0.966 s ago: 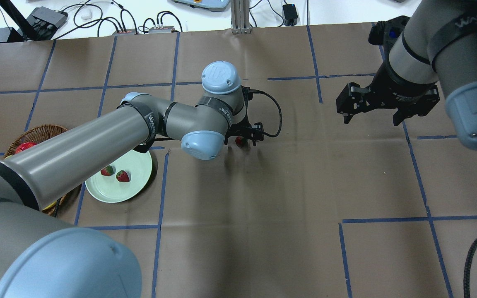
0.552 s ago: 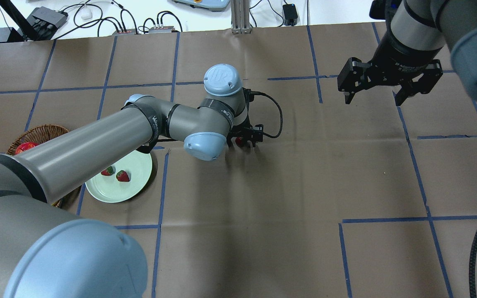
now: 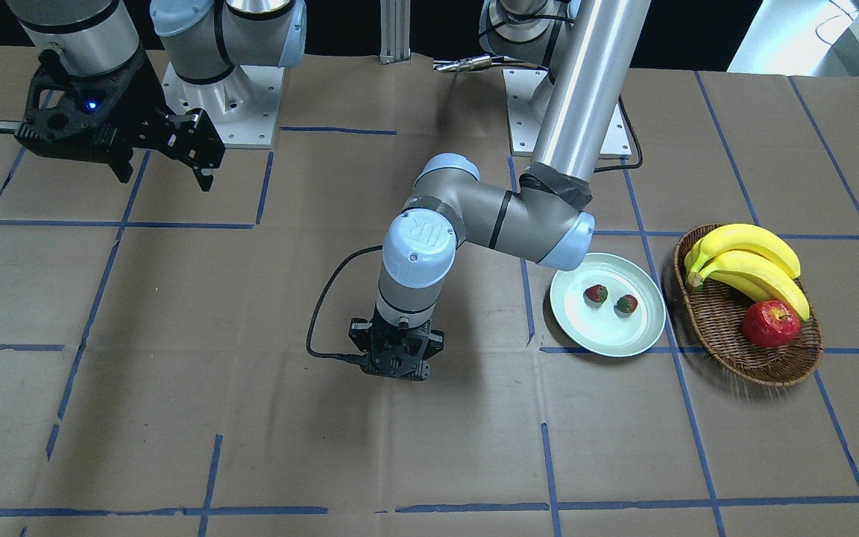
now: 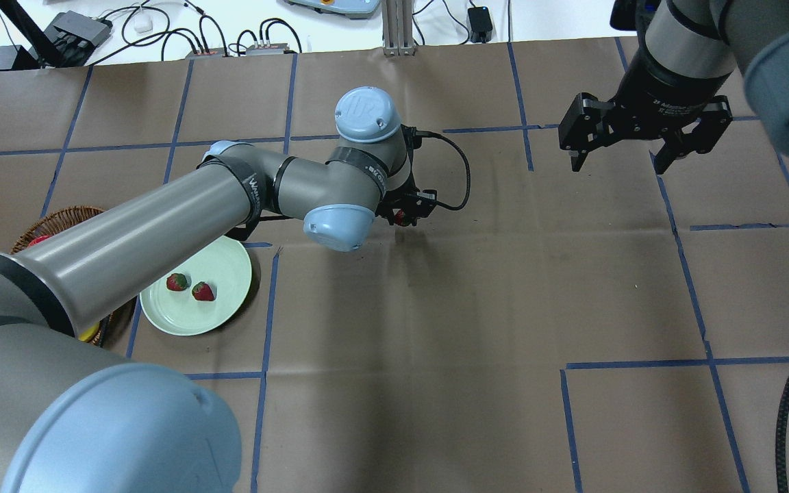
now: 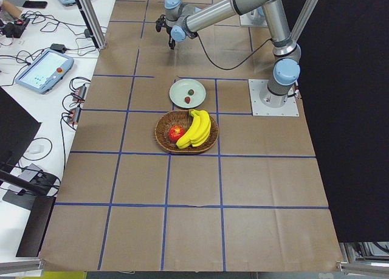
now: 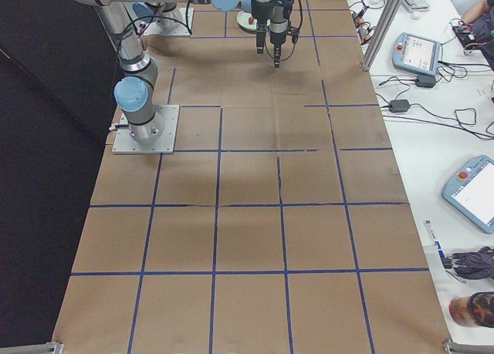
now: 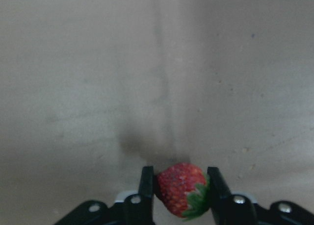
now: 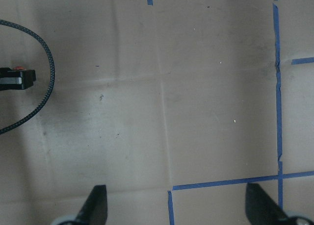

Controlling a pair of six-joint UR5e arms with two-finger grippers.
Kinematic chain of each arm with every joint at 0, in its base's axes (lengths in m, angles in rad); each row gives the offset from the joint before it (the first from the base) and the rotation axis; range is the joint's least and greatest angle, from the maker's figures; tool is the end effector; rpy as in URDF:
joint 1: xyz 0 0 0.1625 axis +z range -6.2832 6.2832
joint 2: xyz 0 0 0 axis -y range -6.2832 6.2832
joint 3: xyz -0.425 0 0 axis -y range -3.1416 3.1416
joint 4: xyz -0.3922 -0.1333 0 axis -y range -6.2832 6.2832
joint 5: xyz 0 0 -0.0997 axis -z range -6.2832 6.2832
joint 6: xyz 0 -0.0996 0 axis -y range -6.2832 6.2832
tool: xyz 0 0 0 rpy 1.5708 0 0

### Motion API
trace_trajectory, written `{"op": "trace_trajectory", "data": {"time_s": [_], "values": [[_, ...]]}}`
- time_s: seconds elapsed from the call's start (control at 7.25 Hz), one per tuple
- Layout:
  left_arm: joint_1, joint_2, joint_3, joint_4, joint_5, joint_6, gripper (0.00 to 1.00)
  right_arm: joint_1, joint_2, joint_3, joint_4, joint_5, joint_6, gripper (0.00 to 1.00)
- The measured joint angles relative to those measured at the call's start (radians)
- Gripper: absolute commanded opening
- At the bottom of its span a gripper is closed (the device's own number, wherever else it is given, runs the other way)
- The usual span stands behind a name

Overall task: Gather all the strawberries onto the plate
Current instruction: 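Reach and grasp the middle strawberry with the left gripper while the right withdraws, then carry the strawberry to the plate with the left gripper and release it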

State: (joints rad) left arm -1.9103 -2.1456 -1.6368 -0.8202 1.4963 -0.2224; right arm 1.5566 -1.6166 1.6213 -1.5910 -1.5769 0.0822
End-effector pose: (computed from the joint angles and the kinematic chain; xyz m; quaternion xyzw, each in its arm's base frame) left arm -0.3510 -0.5712 0.1969 -0.0604 -0.9960 0.0424 0.0509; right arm 0.1260 -0.4758 0.4872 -0.0482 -0.9988 0.0079 0.0028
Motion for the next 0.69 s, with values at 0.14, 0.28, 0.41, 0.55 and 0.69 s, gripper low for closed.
{"op": "trace_trajectory", "data": {"time_s": [0.14,0.28,0.41,0.55,0.69], "values": [[0.020,0.034,-0.009,-0.008,0.008,0.026,0.00,-0.001,0.000,0.000,0.000,0.000,-0.005,1.00],[0.060,0.091,-0.046,-0.034,0.033,0.082,0.00,-0.001,-0.001,0.000,0.000,-0.001,-0.008,1.00],[0.119,0.161,-0.117,-0.058,0.080,0.172,0.00,-0.001,-0.001,0.000,0.000,0.000,-0.009,1.00],[0.197,0.230,-0.215,-0.061,0.127,0.286,0.02,-0.002,-0.001,0.000,0.000,0.000,-0.010,1.00],[0.287,0.290,-0.310,-0.046,0.155,0.410,0.03,-0.002,0.000,0.000,0.000,-0.001,-0.010,1.00]]}}
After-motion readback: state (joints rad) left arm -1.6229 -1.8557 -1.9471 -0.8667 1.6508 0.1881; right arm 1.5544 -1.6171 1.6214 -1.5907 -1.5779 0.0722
